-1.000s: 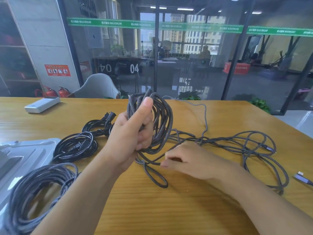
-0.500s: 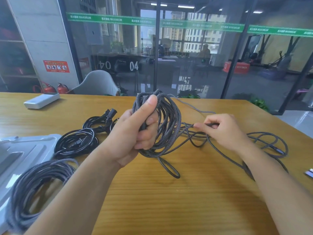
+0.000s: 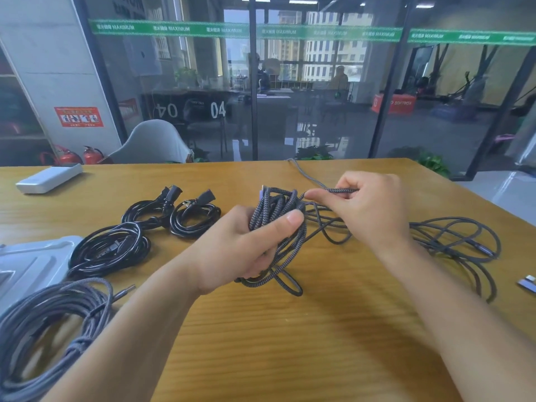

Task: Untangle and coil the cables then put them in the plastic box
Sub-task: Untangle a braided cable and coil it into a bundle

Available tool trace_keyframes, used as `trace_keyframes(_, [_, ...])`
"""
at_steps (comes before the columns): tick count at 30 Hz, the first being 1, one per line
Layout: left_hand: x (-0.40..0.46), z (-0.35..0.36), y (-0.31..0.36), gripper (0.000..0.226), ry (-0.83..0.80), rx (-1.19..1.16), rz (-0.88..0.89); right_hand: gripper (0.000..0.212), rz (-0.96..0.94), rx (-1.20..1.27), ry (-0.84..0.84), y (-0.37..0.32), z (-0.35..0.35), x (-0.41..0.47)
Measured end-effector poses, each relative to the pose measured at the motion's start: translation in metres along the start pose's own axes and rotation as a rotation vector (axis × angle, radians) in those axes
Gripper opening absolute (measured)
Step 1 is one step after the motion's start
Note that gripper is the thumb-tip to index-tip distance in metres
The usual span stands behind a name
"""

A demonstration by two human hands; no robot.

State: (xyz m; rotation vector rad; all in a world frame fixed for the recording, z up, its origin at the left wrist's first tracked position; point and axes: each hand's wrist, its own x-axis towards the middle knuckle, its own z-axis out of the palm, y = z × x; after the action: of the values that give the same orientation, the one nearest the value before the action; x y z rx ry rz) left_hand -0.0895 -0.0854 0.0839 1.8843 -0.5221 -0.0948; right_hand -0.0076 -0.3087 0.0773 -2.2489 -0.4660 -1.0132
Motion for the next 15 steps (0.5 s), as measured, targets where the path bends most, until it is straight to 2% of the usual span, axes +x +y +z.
trace_keyframes(4, [0.002, 0.009, 0.000, 0.055, 0.024, 0.086, -0.029, 0.060, 0.060, 0.066, -0.034, -0.008, 0.002, -0.003])
trace_keyframes(10, [0.010, 0.016, -0.017, 0.061, 0.121, 0.384, -0.073, 0.052, 0.197, 0.291, -0.197, -0.022, -0.002, -0.003])
trace_keyframes(13, [0.015, 0.014, -0.031, 0.066, 0.215, 0.476, -0.079, 0.046, 0.120, 0.324, -0.303, -0.036, -0.001, -0.012])
trace_keyframes(15, [0.017, 0.012, -0.036, 0.072, 0.308, 0.530, -0.095, 0.029, 0.069, 0.330, -0.364, -0.046, 0.003, -0.020])
